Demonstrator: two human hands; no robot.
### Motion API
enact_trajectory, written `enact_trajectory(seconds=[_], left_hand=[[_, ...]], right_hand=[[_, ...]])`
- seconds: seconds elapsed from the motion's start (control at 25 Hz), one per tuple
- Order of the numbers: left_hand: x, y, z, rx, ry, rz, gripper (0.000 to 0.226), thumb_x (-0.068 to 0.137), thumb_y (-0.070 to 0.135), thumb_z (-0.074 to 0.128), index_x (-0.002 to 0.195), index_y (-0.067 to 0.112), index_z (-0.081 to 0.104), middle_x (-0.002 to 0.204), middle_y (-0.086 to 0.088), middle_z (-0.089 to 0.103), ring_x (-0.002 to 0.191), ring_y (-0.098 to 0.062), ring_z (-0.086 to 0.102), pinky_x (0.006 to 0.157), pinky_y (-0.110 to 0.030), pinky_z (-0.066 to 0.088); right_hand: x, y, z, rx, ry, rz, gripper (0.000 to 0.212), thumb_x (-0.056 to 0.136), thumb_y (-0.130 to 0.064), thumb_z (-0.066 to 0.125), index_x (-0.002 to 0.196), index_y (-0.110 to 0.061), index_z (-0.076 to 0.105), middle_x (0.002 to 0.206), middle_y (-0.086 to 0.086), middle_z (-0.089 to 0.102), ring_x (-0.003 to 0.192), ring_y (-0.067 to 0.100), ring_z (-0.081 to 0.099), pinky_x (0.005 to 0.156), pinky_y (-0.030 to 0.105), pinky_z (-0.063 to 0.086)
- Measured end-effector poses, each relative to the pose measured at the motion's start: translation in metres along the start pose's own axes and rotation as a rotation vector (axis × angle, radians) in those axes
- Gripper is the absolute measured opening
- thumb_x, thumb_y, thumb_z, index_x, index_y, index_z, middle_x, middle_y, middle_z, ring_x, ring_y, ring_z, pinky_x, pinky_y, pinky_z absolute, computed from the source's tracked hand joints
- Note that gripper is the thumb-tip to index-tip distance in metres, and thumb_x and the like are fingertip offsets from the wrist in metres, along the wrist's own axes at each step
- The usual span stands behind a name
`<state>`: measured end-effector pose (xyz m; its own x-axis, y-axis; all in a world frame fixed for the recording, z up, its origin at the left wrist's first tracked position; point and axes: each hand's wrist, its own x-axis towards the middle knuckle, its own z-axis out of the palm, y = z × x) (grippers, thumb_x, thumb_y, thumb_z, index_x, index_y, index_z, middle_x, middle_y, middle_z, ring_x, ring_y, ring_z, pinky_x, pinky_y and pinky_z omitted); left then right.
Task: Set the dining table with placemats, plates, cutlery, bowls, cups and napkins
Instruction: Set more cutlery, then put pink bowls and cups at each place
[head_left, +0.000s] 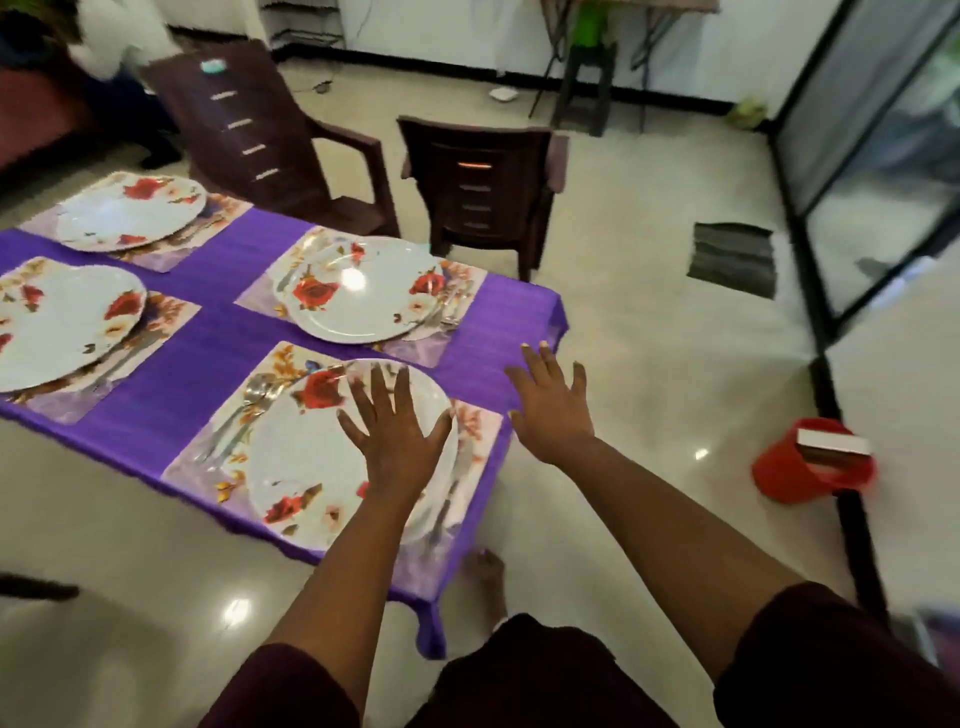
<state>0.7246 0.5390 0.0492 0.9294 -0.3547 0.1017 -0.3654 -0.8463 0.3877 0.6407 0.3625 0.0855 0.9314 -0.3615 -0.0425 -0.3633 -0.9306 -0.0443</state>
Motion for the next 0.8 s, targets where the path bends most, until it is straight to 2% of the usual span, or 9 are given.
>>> enact_trajectory(seconds=[0.2, 0.4, 0.68, 0.8], left_hand=[[-0.071, 0.095, 0.036, -0.058, -0.15, 0.287, 0.081, 0.083, 0.065, 0.044, 0.151, 0.022, 0.031, 0.162, -0.011, 0.012, 0.149, -0.037, 0.003, 0.112, -0.065, 0.006], [-0.128, 0.174, 0.065, -0.052, -0.326, 0.513, 0.073, 0.087, 0.06, 0.055, 0.147, 0.023, 0.037, 0.163, -0.007, 0.007, 0.149, -0.03, -0.008, 0.113, -0.061, -0.002], [-0.208, 0.269, 0.109, -0.084, -0.595, 0.808, 0.07, 0.09, 0.056, 0.053, 0.147, 0.021, 0.032, 0.163, -0.007, 0.005, 0.148, -0.024, -0.017, 0.114, -0.057, -0.01], [-0.255, 0.325, 0.13, -0.086, -0.71, 0.953, 0.07, 0.09, 0.057, 0.052, 0.146, 0.021, 0.031, 0.161, -0.008, 0.008, 0.149, -0.024, -0.012, 0.114, -0.056, -0.008]], right_hand=[[-0.121, 0.087, 0.0, 0.0, -0.005, 0.314, 0.058, 0.096, -0.033, 0.05, 0.148, -0.026, 0.026, 0.162, 0.003, 0.006, 0.15, 0.025, -0.005, 0.116, 0.056, 0.003], [-0.23, 0.147, 0.008, 0.021, -0.055, 0.631, 0.059, 0.095, -0.032, 0.051, 0.147, -0.027, 0.025, 0.162, 0.001, 0.005, 0.15, 0.025, -0.006, 0.115, 0.059, 0.003], [-0.376, 0.209, 0.028, 0.119, -0.067, 1.068, 0.056, 0.093, -0.026, 0.053, 0.145, -0.026, 0.03, 0.16, 0.003, 0.009, 0.149, 0.029, -0.006, 0.115, 0.062, 0.002], [-0.442, 0.229, 0.037, 0.192, -0.039, 1.259, 0.057, 0.093, -0.022, 0.054, 0.145, -0.023, 0.032, 0.16, 0.002, 0.013, 0.149, 0.03, -0.005, 0.114, 0.063, 0.0]])
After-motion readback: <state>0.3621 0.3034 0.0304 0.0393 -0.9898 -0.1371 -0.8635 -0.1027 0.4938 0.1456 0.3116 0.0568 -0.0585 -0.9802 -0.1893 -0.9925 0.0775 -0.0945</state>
